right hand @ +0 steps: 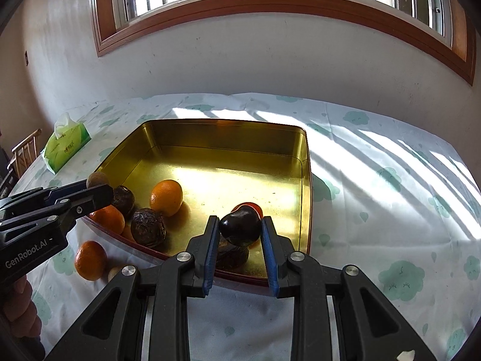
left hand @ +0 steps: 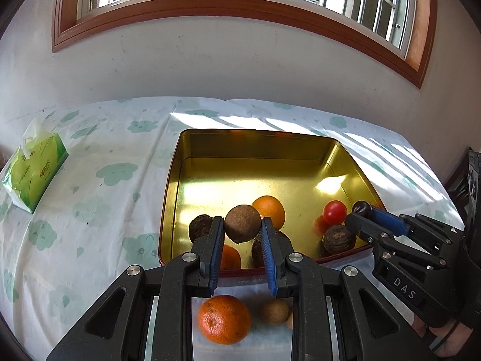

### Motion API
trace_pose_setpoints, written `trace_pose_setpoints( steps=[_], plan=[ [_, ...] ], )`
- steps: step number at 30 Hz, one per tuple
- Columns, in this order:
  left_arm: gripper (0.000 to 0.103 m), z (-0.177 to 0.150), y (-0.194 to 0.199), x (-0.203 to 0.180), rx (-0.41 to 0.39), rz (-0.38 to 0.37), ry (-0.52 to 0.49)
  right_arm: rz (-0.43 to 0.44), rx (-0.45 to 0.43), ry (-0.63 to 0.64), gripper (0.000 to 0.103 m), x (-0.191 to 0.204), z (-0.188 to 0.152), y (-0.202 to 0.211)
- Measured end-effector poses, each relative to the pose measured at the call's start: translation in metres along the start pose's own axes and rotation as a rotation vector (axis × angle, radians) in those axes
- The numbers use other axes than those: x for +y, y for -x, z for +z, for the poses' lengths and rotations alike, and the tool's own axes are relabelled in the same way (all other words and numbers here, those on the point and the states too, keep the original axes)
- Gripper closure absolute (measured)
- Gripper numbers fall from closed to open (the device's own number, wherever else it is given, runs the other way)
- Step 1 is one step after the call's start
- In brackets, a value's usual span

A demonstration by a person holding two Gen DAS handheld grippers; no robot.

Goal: Organize fruits
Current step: 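Open both grippers to drop the plum and brown fruit into the tin, then withdraw both tools from the tin toward the remaining fruits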

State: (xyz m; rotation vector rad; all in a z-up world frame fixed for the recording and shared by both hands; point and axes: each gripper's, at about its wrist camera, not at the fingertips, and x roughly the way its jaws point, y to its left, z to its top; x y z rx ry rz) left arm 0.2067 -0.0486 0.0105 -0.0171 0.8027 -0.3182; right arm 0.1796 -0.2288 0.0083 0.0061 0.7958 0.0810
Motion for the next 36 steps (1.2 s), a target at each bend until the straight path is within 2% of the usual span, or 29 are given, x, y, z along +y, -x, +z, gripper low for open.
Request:
trace_pose_setpoints(
  steps=[8,12,19,24,28,36],
  plan=[
    [0.078,-0.001,-0.014,-0.001,0.029,0.009,-0.012,0.008,-0.004,0.011,0.076,0.002,0.0,-0.004],
    [0.076,-0.002,-0.016,-0.001,0.033,0.009,-0.008,0.006,-0.017,0.012,0.069,0.003,-0.001,-0.002],
    [0.076,-0.002,-0.013,-0.002,0.037,0.014,-0.014,0.002,-0.017,0.01,0.069,0.002,-0.002,0.0],
    [0.064,-0.002,-0.007,-0.004,0.029,0.015,-0.011,0.001,-0.019,0.013,0.068,0.003,-0.004,0.007],
    [0.058,-0.003,0.003,-0.005,0.019,0.015,-0.006,0.004,-0.022,0.015,0.068,0.005,-0.006,0.013],
    [0.055,-0.014,0.029,-0.003,-0.001,0.036,-0.002,-0.004,-0.037,0.033,0.068,0.012,-0.016,0.033]
  ],
)
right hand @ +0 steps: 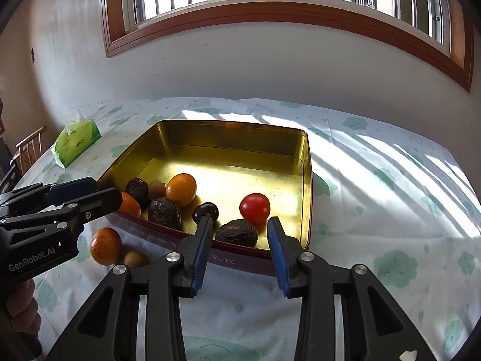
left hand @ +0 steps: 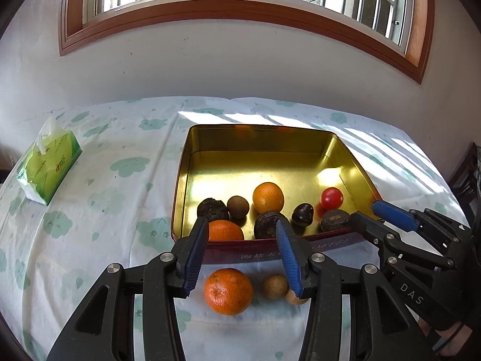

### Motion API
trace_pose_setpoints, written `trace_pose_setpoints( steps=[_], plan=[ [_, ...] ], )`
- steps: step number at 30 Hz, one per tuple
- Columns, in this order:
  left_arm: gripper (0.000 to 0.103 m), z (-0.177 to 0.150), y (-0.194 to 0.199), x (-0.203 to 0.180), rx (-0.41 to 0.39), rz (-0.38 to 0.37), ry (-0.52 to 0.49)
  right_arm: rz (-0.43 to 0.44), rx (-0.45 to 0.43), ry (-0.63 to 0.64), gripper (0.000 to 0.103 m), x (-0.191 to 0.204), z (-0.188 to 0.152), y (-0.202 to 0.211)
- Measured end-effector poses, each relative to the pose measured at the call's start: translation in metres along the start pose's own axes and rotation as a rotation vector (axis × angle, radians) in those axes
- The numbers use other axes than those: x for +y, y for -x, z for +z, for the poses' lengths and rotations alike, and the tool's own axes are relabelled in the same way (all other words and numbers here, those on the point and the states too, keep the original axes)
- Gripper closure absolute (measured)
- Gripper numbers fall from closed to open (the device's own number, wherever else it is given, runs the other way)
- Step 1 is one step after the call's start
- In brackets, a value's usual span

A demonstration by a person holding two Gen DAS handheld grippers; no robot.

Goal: Organize fruits
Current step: 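Withdraw both tools from the tin toward the remaining fruits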

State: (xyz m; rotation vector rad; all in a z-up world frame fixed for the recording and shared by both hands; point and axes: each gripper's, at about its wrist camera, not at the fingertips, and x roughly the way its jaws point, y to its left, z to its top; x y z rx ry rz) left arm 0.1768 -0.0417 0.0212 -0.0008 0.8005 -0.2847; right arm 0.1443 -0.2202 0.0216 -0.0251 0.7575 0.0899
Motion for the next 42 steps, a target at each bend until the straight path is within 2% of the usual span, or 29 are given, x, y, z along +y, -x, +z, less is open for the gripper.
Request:
trace_pose_setpoints(
  steps=[7,14,24,30,42],
  plan=[
    [0.055,-0.021,0.021,0.003,0.003,0.022,0.003,0.003,0.013,0.017,0.068,0.009,-0.017,0.015],
    [0.055,-0.054,0.031,0.008,0.039,0.049,0.014,0.019,0.033,0.031,0.068,0.021,-0.036,0.026],
    [0.055,-0.09,0.04,0.011,0.067,0.116,-0.003,0.057,0.07,0.01,0.068,0.035,-0.06,0.035],
    [0.055,-0.099,0.049,0.014,0.057,0.156,-0.024,0.079,0.093,0.002,0.068,0.047,-0.067,0.037],
    [0.052,-0.102,0.056,0.044,0.051,0.195,0.044,0.106,0.107,0.04,0.068,0.07,-0.067,0.029]
  ],
)
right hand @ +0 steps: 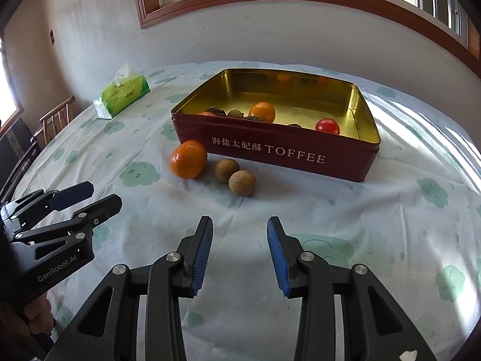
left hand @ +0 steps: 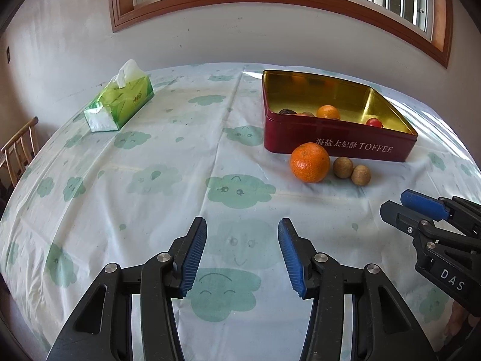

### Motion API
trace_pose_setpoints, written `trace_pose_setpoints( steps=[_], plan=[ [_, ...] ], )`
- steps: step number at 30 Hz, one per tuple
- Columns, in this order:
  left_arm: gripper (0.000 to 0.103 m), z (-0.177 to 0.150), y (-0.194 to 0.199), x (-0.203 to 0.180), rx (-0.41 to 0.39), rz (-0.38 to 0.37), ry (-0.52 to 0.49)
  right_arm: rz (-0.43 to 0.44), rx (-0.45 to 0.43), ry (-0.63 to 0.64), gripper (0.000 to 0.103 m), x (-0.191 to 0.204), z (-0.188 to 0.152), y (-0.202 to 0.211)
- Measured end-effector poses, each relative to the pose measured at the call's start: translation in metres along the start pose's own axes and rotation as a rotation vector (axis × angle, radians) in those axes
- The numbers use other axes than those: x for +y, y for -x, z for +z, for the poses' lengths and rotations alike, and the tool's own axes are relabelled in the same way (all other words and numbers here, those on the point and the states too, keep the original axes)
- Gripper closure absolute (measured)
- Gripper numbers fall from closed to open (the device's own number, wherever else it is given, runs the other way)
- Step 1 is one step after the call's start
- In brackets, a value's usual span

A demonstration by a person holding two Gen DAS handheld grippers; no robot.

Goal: Organize fruits
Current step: 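Withdraw both tools from the tin toward the remaining fruits, then grasp the mandarin with the left gripper while the right gripper grasps two brown fruits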

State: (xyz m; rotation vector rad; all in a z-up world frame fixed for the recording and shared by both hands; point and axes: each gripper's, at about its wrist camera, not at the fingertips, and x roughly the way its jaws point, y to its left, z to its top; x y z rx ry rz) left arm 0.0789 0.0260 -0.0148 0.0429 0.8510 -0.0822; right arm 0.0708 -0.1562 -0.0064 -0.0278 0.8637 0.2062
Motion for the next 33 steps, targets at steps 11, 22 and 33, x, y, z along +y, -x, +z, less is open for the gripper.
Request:
trace_pose_setpoints(
  steps=[11,22,33],
  plan=[
    [0.052,0.002,-0.014,0.013,0.025,-0.006,0.033,-0.027,0.019,0.05,0.068,0.003,0.012,-0.02],
    [0.052,0.005,-0.027,0.011,0.05,-0.043,0.038,-0.045,0.047,0.095,0.066,0.004,0.021,-0.044],
    [0.052,0.017,-0.041,-0.001,0.061,-0.076,0.031,-0.034,0.05,0.115,0.061,0.006,0.036,-0.058]
  ],
)
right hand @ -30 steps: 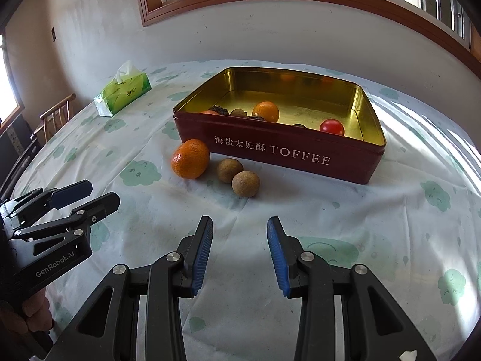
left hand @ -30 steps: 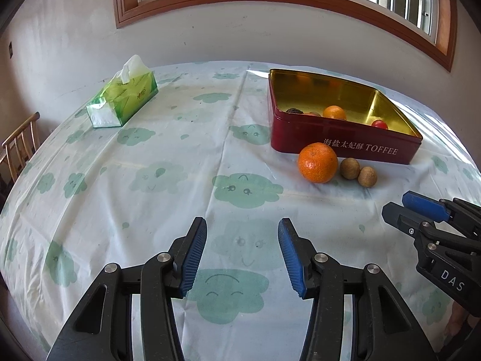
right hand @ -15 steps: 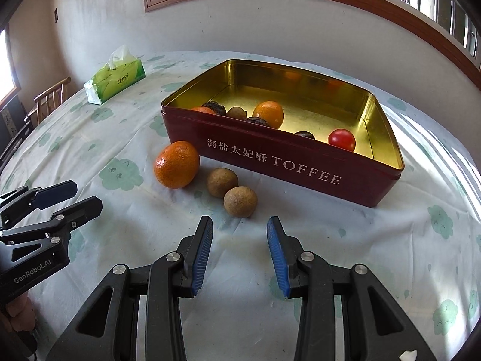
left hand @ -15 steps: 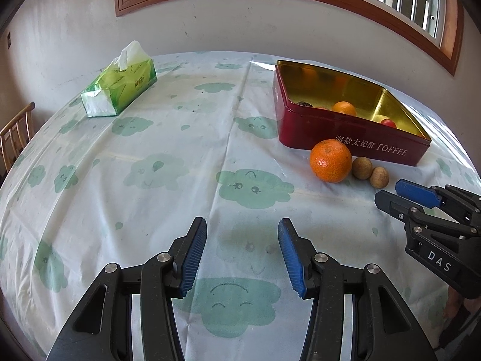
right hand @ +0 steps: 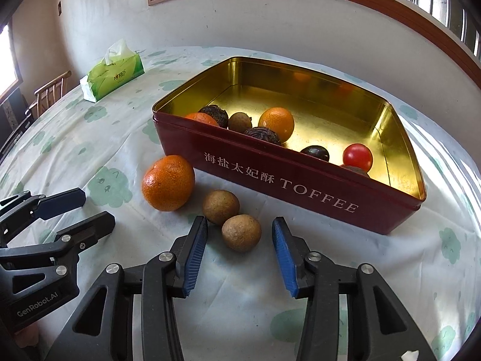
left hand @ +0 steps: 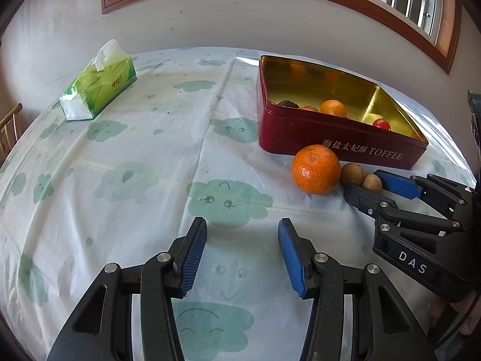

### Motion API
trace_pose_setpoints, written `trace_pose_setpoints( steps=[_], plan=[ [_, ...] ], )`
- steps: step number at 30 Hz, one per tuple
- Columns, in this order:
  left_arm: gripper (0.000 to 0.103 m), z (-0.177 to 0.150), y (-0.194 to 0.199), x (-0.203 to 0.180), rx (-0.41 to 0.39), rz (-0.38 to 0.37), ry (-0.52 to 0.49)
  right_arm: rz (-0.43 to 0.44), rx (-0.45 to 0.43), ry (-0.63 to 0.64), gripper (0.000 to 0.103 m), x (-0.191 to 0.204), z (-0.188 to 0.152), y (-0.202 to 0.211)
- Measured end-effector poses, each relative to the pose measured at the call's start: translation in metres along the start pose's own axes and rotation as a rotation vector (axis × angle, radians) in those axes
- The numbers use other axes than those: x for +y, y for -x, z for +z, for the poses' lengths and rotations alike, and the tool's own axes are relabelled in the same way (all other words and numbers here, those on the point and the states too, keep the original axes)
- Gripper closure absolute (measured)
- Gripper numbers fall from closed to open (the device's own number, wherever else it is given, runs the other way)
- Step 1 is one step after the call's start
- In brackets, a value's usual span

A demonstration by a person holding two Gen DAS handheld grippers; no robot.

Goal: Organize fruits
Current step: 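Grasp the mandarin with the left gripper while the right gripper grasps two brown fruits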

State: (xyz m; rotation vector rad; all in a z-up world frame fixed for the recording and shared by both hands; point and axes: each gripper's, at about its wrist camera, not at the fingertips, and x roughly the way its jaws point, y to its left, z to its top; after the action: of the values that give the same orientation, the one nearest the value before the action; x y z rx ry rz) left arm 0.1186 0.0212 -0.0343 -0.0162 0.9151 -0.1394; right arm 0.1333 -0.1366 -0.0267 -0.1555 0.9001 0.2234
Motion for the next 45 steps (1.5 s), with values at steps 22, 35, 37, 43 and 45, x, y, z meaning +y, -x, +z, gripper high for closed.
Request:
trace_pose_setpoints(
  steps=[22,35,37,43,45],
  plan=[
    [0.052,0.005,-0.006,-0.027,-0.005,-0.035,-0.039,-0.04,-0.002,-0.069,0.068,-0.019,-0.012,0.009],
    [0.052,0.009,-0.01,-0.055,-0.009,-0.052,-0.082,-0.119,-0.001,-0.17,0.068,-0.062,-0.034,0.024],
    [0.052,0.01,-0.012,-0.058,-0.009,-0.053,-0.085,-0.132,-0.001,-0.182,0.068,-0.07,-0.037,0.027],
    [0.052,0.014,-0.017,-0.062,-0.007,-0.055,-0.087,-0.14,-0.004,-0.222,0.067,-0.083,-0.042,0.031],
    [0.052,0.017,-0.019,-0.063,-0.009,-0.057,-0.082,-0.148,-0.001,-0.215,0.067,-0.082,-0.041,0.03]
  ],
)
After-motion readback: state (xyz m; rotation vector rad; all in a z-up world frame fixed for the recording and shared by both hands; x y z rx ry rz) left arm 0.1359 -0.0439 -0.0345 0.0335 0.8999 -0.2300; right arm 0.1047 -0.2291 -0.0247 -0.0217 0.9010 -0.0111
